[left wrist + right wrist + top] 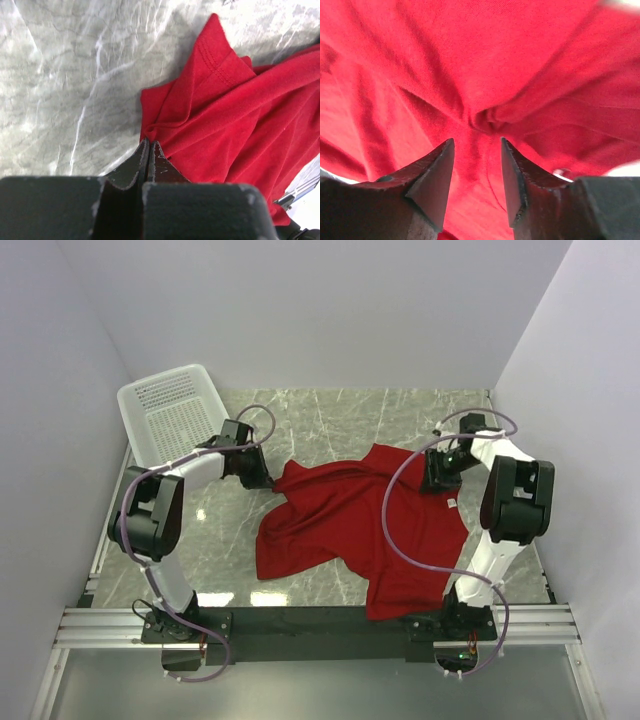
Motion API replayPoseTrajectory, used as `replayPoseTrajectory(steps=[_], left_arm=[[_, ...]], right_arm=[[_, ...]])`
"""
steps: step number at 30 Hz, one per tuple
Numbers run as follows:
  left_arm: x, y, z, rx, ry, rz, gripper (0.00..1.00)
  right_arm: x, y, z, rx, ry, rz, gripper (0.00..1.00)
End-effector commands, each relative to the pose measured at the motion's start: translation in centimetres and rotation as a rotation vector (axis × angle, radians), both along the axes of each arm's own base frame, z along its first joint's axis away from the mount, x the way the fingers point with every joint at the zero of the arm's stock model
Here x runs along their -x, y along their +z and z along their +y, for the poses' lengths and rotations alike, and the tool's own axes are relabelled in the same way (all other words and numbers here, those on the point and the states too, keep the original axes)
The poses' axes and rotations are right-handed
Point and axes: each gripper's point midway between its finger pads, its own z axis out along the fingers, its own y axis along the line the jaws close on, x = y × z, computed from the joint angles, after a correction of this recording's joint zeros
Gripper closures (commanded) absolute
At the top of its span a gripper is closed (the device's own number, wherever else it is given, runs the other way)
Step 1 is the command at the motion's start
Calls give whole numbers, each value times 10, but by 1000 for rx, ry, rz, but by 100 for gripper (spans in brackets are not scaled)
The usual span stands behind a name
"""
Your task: Fold and stack the t-shirts
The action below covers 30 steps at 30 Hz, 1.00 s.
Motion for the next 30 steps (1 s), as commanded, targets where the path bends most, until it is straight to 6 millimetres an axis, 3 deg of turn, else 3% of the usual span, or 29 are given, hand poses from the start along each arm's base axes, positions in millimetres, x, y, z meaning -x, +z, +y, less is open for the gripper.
replayPoseTrajectory(steps=[1, 7, 14, 15, 24, 30], left_arm=[[0, 23, -2, 15, -39, -79, 99], [1, 26, -3, 29, -30, -91, 99], [-1, 25, -5, 41, -23, -89, 99], [-2, 25, -5, 43, -21, -87, 99], [-5, 23, -11, 49, -29, -80, 99], [-7, 23, -12, 45, -35, -80, 99]], right_arm=[[-47, 53, -22, 16, -100, -194, 50], [-89, 68, -31, -14, -192, -232, 50], [-126, 48, -40, -11, -214, -193, 50], [-128, 38, -40, -14, -214, -170, 51], [-140, 9, -46, 32, -218, -125, 52], [-141, -8, -38, 41, -210, -91, 53]])
